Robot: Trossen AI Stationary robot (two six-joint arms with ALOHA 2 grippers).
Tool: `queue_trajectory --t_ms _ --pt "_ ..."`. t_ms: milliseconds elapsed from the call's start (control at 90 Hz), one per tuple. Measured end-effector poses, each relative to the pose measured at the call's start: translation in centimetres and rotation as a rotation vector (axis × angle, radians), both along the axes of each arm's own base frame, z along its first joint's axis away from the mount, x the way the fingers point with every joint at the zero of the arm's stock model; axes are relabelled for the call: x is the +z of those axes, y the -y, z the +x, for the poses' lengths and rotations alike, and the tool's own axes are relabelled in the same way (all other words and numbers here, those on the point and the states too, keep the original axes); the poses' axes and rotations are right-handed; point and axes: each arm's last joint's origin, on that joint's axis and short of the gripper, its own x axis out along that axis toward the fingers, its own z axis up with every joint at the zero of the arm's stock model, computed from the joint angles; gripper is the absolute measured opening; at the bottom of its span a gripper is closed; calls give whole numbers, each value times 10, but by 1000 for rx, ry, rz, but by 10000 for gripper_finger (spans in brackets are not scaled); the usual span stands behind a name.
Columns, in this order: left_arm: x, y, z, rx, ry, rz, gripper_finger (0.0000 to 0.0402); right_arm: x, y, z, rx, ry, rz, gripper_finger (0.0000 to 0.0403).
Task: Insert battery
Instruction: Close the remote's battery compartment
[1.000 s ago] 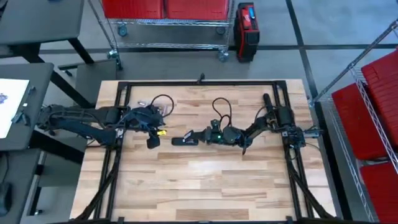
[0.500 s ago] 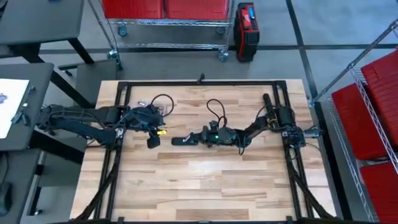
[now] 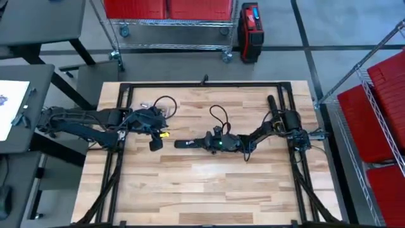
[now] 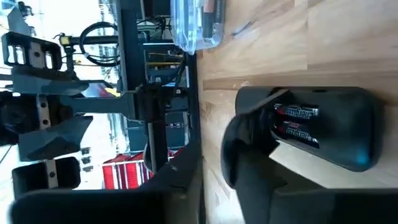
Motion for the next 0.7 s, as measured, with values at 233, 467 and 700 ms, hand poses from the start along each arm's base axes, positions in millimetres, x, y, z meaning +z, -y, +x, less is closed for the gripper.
queue_trajectory --t_ms 233,467,700 --pt "0 0 0 1 0 0 129 -5 -2 -2 14 -57 -18 127" --pt "0 0 0 1 0 -1 129 -7 4 -2 12 -90 -43 114" --pt "0 0 0 0 -1 0 129 -4 20 -1 67 -109 -42 99"
